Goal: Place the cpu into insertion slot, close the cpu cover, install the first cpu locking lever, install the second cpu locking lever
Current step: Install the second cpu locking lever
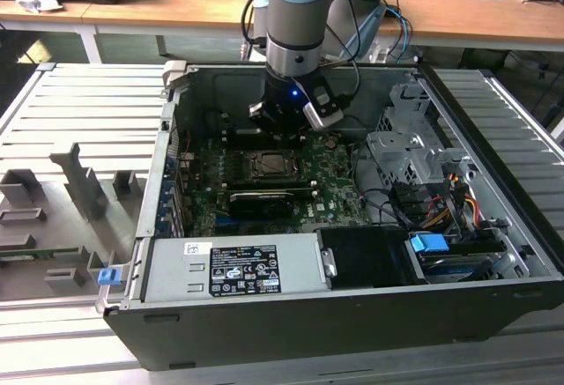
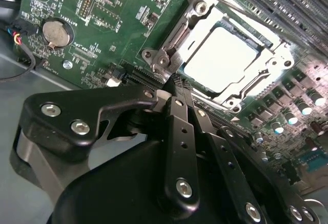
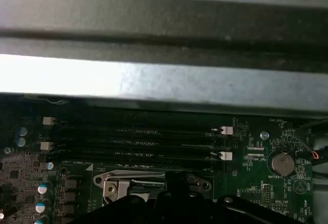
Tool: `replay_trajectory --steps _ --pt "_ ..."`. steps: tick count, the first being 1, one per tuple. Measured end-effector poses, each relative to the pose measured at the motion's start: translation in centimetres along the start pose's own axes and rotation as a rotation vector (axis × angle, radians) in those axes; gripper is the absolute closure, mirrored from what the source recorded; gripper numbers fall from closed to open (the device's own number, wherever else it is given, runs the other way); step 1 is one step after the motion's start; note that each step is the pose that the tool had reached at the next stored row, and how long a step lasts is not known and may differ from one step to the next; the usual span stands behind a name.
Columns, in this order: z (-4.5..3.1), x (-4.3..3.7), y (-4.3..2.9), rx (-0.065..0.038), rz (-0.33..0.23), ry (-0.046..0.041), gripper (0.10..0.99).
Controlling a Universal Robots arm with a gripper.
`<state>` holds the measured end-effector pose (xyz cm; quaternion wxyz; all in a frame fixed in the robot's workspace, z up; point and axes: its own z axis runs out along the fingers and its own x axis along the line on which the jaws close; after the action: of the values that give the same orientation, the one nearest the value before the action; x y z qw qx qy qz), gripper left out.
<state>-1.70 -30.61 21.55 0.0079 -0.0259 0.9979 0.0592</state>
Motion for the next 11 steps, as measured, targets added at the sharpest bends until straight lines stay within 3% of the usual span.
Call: replay_trajectory --steps 4,9,11 --pt "-0.09 0.02 -0.18 0.000 0.000 0.0000 0.980" --pt "-2.05 -0.02 0.04 0.000 0.000 0.0000 0.980" --pt "-2.25 -0.02 -0.03 0.000 0.000 0.0000 0.980"
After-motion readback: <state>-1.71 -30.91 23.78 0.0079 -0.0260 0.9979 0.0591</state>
